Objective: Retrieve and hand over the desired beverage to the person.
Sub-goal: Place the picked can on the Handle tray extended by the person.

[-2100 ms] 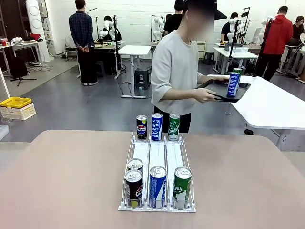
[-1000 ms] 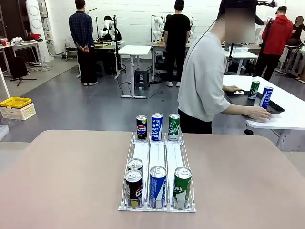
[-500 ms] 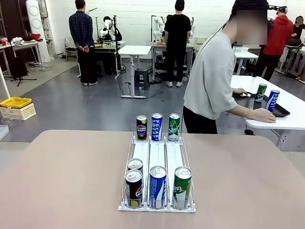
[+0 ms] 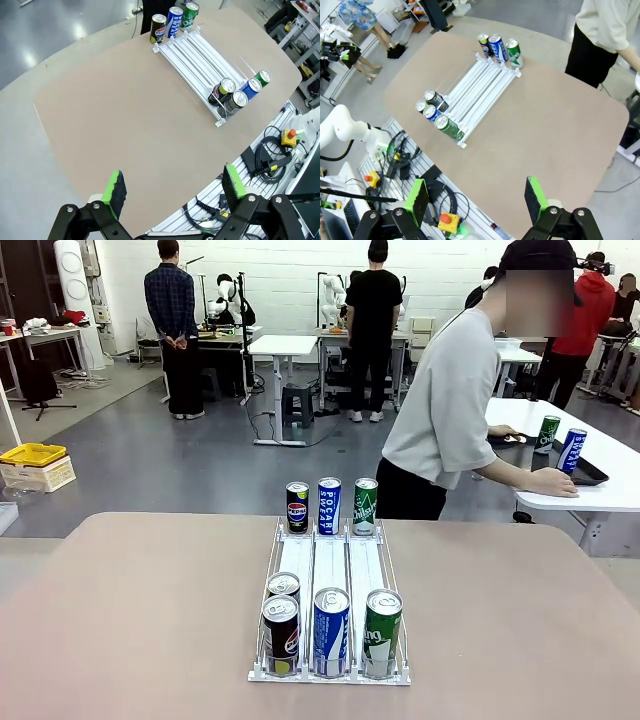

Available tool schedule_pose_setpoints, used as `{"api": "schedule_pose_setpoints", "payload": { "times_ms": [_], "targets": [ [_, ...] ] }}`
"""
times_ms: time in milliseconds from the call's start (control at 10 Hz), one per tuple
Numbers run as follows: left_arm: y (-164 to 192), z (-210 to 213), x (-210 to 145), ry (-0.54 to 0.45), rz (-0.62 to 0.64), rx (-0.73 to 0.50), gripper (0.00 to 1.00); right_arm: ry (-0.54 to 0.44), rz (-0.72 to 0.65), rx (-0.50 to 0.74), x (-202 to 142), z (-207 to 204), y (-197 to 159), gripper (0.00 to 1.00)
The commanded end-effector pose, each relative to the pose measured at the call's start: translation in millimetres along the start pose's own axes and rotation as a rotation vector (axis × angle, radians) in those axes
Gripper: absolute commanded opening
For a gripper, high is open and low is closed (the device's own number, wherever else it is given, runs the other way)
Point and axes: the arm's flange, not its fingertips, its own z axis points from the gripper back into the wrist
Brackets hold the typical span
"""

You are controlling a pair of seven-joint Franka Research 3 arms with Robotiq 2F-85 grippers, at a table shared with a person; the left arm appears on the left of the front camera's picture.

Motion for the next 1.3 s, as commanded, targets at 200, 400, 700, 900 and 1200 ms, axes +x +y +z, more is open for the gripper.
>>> {"api": "schedule_pose_setpoints", "payload": {
  "times_ms": [200, 400, 700, 900, 1200],
  "targets": [
    [0.6, -0.3, -0.4, -0.001, 0.003, 0.019, 1.0, -0.018, 0.013, 0.026, 1.1, -0.8, 0.5, 1.0],
    [0.6, -0.3, -0.4, -0.001, 0.003, 0.019, 1.0, -0.018, 0.013, 0.026, 1.1, -0.8, 0.5, 1.0],
    [0.6, -0.3, -0.4, -0.001, 0.003, 0.019, 1.0, -0.018, 0.013, 0.026, 1.1, -0.8, 0.5, 1.0],
    [0.6, -0.3, -0.4, -0.001, 0.003, 0.019, 1.0, -0.018, 0.013, 0.026, 1.1, -0.8, 0.5, 1.0],
    [0.6, -0.3, -0.4, -0.001, 0.003, 0.019, 1.0, -0.018, 0.013, 0.026, 1.1, -0.8, 0.5, 1.0]
  ]
}}
